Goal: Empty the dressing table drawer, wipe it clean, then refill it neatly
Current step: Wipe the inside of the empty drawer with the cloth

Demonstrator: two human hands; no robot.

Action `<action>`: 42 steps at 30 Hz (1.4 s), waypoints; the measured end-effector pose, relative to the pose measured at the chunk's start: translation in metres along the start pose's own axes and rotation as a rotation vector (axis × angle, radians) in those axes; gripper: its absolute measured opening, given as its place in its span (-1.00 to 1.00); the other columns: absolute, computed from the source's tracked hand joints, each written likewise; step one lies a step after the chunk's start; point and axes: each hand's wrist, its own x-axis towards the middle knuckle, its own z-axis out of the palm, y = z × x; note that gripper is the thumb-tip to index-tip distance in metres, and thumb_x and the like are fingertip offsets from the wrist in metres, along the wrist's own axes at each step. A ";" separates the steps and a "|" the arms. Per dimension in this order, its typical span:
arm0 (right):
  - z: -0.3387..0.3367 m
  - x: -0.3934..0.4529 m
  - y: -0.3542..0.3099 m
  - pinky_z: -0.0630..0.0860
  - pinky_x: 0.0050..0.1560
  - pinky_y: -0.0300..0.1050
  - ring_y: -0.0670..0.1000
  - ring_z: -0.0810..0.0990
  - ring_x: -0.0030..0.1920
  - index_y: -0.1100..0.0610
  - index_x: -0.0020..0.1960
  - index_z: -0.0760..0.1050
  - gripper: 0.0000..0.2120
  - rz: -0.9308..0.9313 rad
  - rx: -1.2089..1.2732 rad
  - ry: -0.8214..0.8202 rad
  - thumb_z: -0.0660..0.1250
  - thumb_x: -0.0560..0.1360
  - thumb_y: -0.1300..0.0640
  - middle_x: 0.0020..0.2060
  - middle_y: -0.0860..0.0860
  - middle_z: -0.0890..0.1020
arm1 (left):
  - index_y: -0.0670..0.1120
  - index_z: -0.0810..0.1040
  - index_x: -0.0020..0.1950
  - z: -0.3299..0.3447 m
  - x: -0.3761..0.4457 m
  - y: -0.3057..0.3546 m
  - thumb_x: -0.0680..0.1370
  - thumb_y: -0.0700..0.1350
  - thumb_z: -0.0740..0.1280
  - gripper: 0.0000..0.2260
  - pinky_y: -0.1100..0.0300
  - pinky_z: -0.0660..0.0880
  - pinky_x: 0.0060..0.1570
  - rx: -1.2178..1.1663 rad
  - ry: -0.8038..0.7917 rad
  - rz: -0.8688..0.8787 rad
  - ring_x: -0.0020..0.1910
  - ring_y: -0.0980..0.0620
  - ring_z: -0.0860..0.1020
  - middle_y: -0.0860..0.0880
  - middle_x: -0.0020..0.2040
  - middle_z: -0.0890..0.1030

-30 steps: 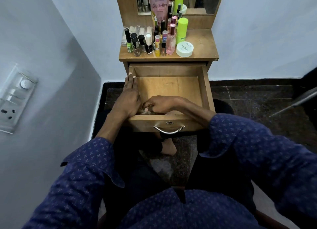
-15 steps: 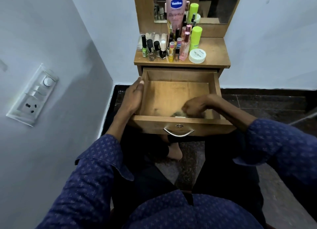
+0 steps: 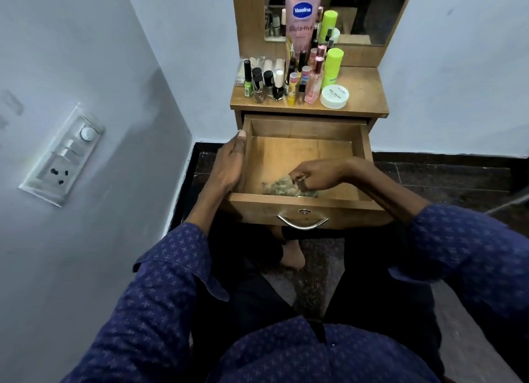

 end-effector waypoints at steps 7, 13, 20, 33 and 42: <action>0.036 0.040 -0.080 0.52 0.22 0.00 0.08 0.59 0.26 -0.08 0.24 0.63 -0.77 -0.001 0.141 0.498 0.31 0.63 0.06 0.27 -0.04 0.66 | 0.03 0.35 0.64 -0.009 0.002 0.001 0.40 0.66 -0.12 0.03 -0.17 0.14 0.63 -0.312 0.083 -0.100 0.65 -0.07 0.23 -0.04 0.67 0.27; 0.045 0.034 -0.078 0.57 0.14 0.03 0.07 0.62 0.15 -0.04 0.30 0.61 -0.70 -0.042 0.026 0.914 0.45 0.58 0.12 0.23 -0.02 0.57 | 0.04 0.39 0.62 -0.010 0.011 -0.012 0.41 0.67 -0.15 0.02 -0.29 0.25 0.57 -0.383 0.117 -0.162 0.58 -0.12 0.37 -0.03 0.61 0.40; 0.051 0.066 -0.081 0.58 -0.14 -0.01 0.17 0.67 -0.04 0.20 0.03 0.62 -0.88 -0.030 -0.104 0.866 0.42 0.51 0.33 0.07 0.09 0.61 | 0.03 0.31 0.66 -0.007 -0.002 0.004 0.44 0.64 -0.16 0.00 -0.25 0.23 0.59 -0.365 0.094 -0.129 0.60 -0.11 0.34 -0.08 0.63 0.35; 0.015 0.084 -0.074 0.51 -0.23 -0.09 -0.02 0.60 -0.31 0.06 -0.28 0.53 -0.76 0.010 0.121 0.787 0.37 0.50 0.31 -0.35 -0.04 0.60 | 0.12 0.19 0.69 -0.005 0.014 -0.009 0.45 0.65 -0.17 -0.04 -0.21 0.22 0.61 -0.272 0.022 -0.126 0.63 -0.07 0.30 -0.08 0.64 0.32; 0.011 0.085 -0.029 0.70 -0.18 -0.08 0.00 0.69 -0.15 0.13 0.13 0.60 -0.86 0.268 1.443 0.775 0.29 0.64 0.23 -0.05 0.09 0.72 | 0.06 0.14 0.72 0.000 0.007 -0.005 0.61 0.48 -0.19 -0.21 -0.09 0.00 0.68 0.045 -0.003 -0.004 0.69 0.07 0.07 0.02 0.71 0.14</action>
